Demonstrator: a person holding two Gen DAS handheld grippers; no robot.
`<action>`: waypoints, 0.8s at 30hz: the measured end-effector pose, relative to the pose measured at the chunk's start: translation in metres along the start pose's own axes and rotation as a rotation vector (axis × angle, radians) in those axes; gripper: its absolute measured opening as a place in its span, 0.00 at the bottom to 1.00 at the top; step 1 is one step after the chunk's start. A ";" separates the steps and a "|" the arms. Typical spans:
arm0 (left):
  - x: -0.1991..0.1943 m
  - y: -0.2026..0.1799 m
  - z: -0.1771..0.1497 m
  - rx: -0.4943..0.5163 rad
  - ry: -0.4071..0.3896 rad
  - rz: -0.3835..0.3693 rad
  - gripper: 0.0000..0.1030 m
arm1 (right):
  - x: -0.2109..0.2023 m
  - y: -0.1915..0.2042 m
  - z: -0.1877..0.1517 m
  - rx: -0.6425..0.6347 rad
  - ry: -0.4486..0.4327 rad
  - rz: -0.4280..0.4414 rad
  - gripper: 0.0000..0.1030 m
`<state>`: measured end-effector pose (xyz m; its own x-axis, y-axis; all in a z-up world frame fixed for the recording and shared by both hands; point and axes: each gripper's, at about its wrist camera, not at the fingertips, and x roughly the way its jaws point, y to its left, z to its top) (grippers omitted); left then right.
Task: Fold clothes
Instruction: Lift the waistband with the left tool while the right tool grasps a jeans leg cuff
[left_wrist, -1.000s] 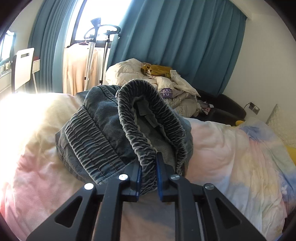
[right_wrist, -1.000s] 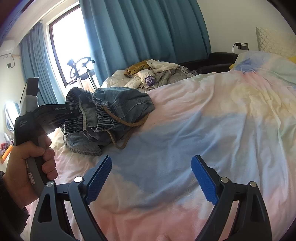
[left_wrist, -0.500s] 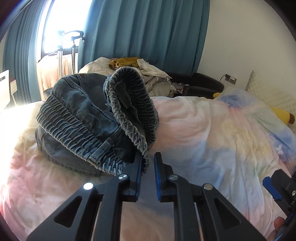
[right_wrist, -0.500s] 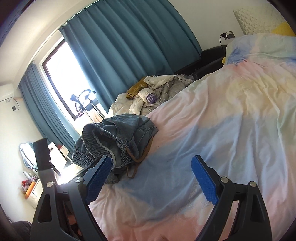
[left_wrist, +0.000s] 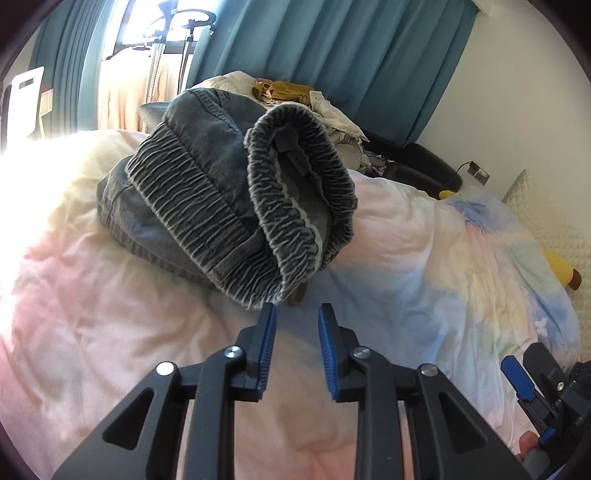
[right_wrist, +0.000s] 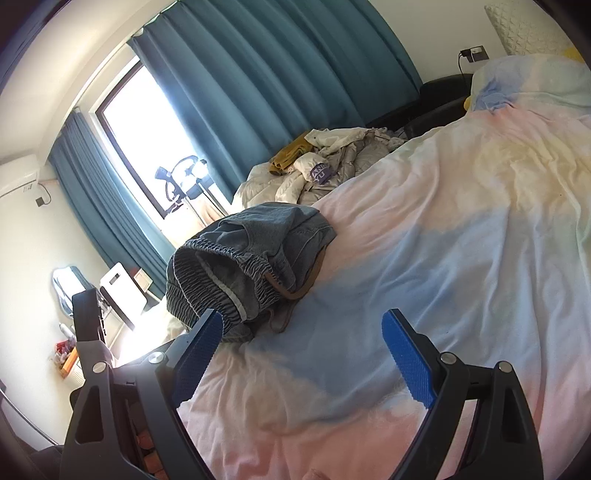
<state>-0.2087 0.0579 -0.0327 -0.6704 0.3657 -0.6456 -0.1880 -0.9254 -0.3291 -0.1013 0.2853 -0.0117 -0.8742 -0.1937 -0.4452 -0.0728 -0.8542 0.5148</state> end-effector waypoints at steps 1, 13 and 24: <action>-0.005 0.007 -0.003 -0.016 -0.008 -0.001 0.23 | 0.000 0.003 -0.004 0.000 0.007 0.005 0.87; -0.012 0.065 0.019 -0.135 -0.116 0.011 0.30 | 0.026 0.033 -0.033 -0.121 0.068 0.003 0.87; 0.023 0.111 0.058 -0.350 -0.120 -0.141 0.33 | 0.045 0.024 -0.033 -0.067 0.094 0.044 0.87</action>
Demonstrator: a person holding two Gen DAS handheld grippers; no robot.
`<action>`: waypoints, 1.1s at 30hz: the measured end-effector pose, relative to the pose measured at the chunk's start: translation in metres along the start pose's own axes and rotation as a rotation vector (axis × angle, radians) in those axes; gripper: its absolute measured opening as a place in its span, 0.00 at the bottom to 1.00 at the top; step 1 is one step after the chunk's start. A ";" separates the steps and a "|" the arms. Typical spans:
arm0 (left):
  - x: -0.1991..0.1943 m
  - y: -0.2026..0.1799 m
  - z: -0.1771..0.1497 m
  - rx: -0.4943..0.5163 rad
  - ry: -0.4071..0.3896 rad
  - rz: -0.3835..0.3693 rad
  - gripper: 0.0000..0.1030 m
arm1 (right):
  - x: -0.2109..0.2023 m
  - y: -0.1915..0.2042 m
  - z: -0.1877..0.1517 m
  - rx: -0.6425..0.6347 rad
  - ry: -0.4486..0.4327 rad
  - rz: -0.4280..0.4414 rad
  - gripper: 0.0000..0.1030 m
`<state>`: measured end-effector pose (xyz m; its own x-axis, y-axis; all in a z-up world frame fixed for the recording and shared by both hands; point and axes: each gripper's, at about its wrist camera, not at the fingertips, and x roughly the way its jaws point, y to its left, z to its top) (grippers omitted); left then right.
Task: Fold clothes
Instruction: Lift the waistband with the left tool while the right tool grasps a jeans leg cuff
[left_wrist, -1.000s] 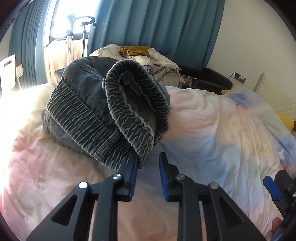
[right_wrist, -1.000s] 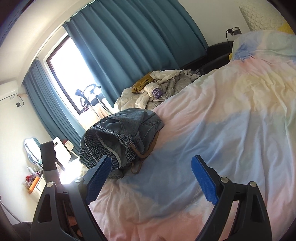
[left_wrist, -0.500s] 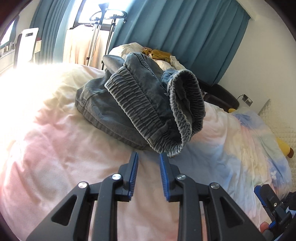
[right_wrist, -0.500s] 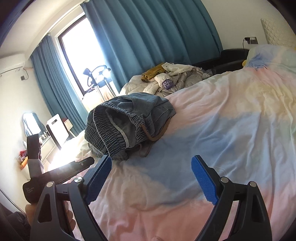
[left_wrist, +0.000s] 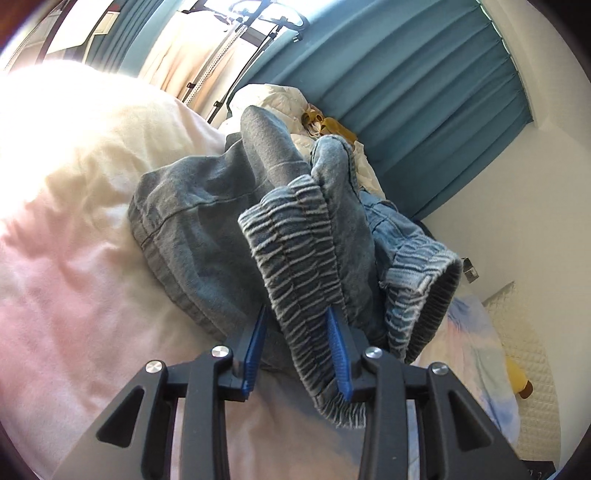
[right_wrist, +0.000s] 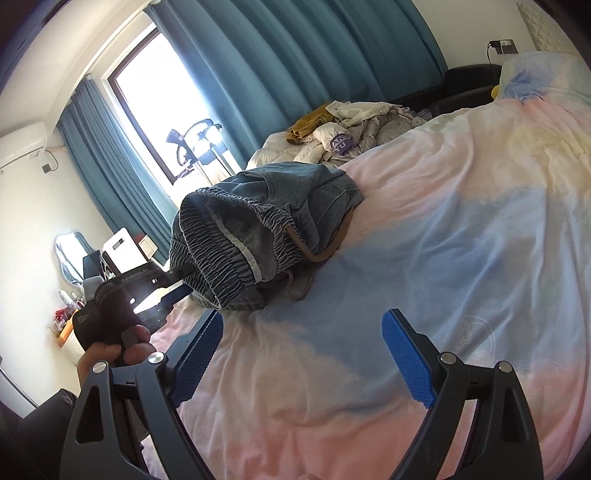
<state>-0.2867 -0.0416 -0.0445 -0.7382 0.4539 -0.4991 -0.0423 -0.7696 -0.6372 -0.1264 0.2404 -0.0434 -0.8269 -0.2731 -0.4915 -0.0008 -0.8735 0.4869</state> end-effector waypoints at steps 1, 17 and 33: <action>0.000 -0.003 0.002 0.004 -0.016 -0.004 0.33 | 0.001 0.000 0.001 0.002 0.007 0.007 0.87; -0.077 -0.092 -0.064 0.172 -0.043 -0.020 0.05 | -0.028 0.001 0.018 -0.021 -0.069 0.082 0.87; -0.101 -0.058 -0.157 0.243 0.021 0.110 0.06 | -0.018 0.005 0.012 -0.068 -0.037 0.063 0.87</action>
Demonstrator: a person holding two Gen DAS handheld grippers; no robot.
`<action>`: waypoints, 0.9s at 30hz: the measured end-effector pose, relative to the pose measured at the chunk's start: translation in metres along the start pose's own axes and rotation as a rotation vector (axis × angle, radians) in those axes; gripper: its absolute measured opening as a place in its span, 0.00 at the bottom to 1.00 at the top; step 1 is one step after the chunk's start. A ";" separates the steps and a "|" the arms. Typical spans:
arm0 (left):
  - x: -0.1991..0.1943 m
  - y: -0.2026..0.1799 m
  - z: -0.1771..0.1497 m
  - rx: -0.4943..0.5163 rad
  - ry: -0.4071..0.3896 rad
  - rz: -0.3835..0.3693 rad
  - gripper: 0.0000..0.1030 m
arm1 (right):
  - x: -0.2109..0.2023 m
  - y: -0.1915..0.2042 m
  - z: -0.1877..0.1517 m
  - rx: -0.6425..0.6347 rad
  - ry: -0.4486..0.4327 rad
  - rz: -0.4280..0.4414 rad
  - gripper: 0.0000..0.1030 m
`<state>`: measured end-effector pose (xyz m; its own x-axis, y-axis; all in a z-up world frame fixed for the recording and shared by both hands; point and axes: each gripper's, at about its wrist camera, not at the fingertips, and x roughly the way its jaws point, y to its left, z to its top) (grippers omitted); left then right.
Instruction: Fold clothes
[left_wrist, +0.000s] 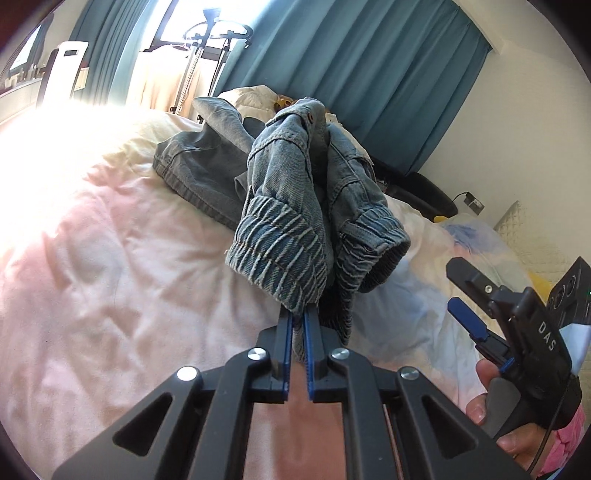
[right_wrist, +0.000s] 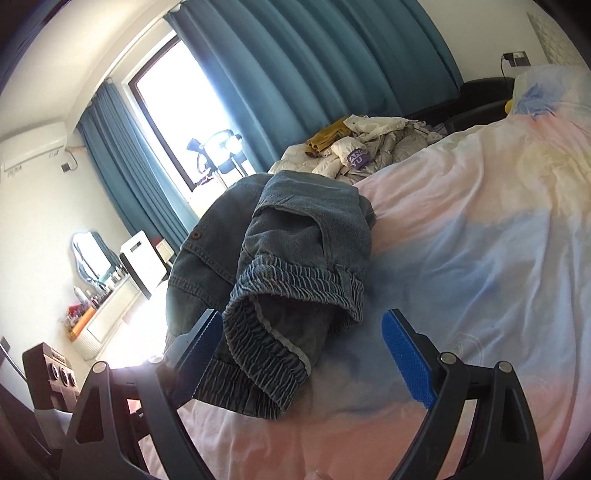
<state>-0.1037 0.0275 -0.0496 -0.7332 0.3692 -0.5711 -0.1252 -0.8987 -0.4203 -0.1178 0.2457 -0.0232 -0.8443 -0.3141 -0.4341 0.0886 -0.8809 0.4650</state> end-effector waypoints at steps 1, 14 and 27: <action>-0.002 0.003 -0.001 -0.009 -0.005 -0.002 0.06 | 0.003 0.007 0.000 -0.031 0.007 0.009 0.87; 0.000 0.008 0.005 0.017 -0.036 0.009 0.06 | 0.056 0.054 0.007 -0.246 0.025 -0.036 0.87; 0.006 0.006 0.006 0.015 -0.018 0.040 0.06 | 0.102 0.057 0.001 -0.375 0.085 -0.149 0.71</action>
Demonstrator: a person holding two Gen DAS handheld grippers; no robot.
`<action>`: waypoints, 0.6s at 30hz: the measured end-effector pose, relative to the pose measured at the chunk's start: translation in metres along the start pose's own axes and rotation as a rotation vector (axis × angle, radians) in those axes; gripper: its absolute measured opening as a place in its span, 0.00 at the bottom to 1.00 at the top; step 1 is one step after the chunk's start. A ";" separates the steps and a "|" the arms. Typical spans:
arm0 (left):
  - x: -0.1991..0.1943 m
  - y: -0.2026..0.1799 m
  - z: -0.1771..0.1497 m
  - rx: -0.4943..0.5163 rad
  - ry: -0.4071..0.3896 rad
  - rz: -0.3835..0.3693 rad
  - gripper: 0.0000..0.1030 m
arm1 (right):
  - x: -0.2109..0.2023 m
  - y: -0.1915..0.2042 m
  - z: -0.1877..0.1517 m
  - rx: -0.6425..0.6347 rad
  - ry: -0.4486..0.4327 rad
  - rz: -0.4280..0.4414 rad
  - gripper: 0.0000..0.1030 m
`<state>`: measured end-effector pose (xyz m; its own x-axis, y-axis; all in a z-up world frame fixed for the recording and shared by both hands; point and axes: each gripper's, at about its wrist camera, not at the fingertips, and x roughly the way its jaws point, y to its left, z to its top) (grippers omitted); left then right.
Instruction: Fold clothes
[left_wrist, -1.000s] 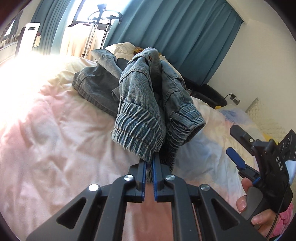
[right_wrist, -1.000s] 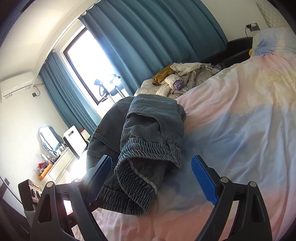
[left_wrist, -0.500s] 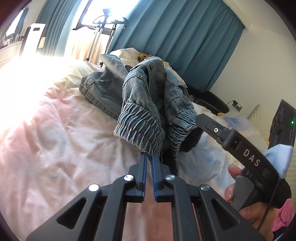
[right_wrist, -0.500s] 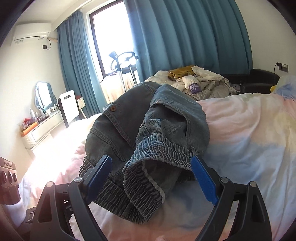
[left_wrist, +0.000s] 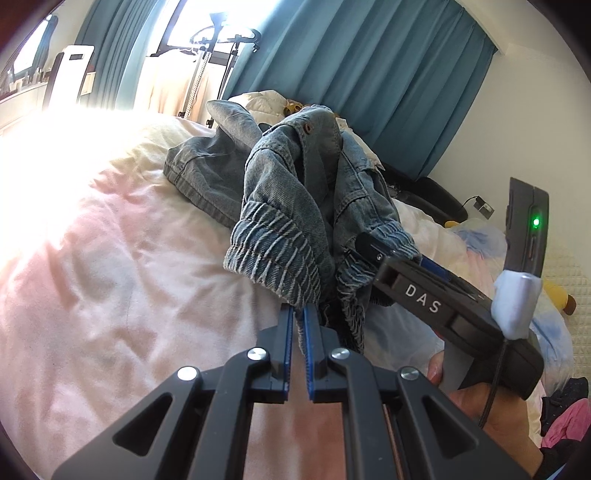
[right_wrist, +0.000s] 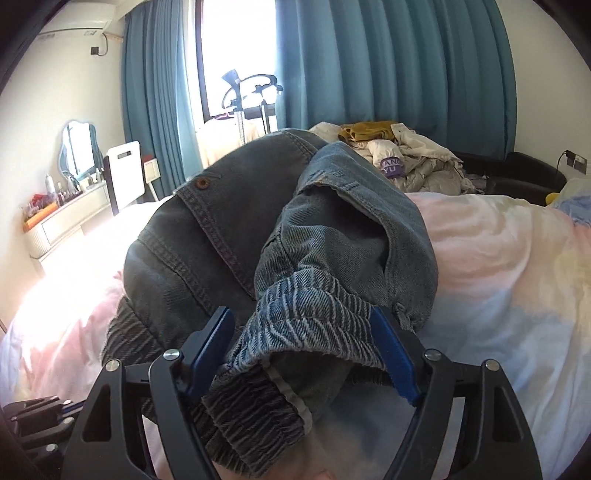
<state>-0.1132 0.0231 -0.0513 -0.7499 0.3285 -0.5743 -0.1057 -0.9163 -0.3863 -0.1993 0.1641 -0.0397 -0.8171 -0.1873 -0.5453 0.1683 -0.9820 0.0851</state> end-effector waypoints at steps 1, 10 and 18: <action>0.000 0.000 0.000 0.003 0.000 0.003 0.06 | 0.000 -0.005 -0.001 0.015 0.007 -0.022 0.68; 0.006 0.004 0.000 -0.024 0.019 0.021 0.06 | 0.000 -0.100 -0.016 0.505 0.052 -0.025 0.34; 0.019 0.022 0.002 -0.084 0.063 0.111 0.16 | -0.013 -0.145 -0.021 0.705 0.027 -0.001 0.11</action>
<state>-0.1315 0.0085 -0.0692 -0.7109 0.2421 -0.6604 0.0329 -0.9264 -0.3751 -0.2015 0.3094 -0.0630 -0.8016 -0.1950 -0.5652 -0.2368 -0.7644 0.5997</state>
